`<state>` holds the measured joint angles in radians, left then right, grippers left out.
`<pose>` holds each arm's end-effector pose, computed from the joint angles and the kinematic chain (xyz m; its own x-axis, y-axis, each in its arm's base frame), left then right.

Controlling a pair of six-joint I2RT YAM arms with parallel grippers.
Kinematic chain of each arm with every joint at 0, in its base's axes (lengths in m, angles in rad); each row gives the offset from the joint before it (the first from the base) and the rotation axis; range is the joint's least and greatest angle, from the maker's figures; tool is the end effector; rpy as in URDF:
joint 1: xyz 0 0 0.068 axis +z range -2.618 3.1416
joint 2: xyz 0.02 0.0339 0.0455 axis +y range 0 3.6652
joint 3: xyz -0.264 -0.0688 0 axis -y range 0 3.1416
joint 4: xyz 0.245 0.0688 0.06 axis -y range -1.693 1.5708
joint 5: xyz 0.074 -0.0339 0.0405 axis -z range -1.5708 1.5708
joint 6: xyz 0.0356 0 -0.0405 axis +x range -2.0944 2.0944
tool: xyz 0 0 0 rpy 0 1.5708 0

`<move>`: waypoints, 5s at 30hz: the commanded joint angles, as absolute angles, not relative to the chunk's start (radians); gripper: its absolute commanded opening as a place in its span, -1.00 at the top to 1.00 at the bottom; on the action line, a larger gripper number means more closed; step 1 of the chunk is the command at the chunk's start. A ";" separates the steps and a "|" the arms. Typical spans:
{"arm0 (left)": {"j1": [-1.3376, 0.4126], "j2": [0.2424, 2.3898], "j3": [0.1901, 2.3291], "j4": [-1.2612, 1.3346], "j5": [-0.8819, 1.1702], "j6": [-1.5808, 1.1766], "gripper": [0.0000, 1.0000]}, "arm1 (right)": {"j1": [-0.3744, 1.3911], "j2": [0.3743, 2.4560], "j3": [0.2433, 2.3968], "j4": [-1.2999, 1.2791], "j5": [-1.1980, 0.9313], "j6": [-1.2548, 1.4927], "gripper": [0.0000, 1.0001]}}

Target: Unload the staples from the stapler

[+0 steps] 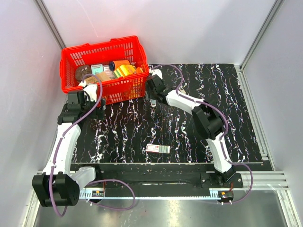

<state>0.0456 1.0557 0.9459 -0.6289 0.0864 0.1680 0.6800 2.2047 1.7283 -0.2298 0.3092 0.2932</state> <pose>0.2209 0.0070 0.3023 -0.6601 0.1366 -0.7386 0.1305 0.9892 0.0663 0.3985 0.3083 0.1971 -0.6042 -0.1345 -0.7854 -0.2552 0.9664 0.0308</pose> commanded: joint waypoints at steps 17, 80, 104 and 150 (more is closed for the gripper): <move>0.051 0.982 0.916 -0.609 0.118 0.175 -0.98 | 0.739 2.226 1.623 -0.144 0.359 0.340 -0.36; 0.052 0.904 0.888 -0.640 0.136 0.250 -0.98 | 1.061 1.876 1.192 0.111 0.515 0.468 0.56; 0.037 0.986 0.781 -0.537 0.633 0.264 -0.98 | 1.075 1.784 1.249 0.296 0.443 0.936 0.99; -0.023 1.123 0.743 -0.410 0.683 0.397 0.97 | 1.054 1.741 1.117 0.430 0.267 0.993 1.00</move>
<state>-0.0143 1.1370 0.7380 -0.4103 0.7166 0.3187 1.0683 1.7981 1.1244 0.3595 0.2596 1.0245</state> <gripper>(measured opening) 0.144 0.374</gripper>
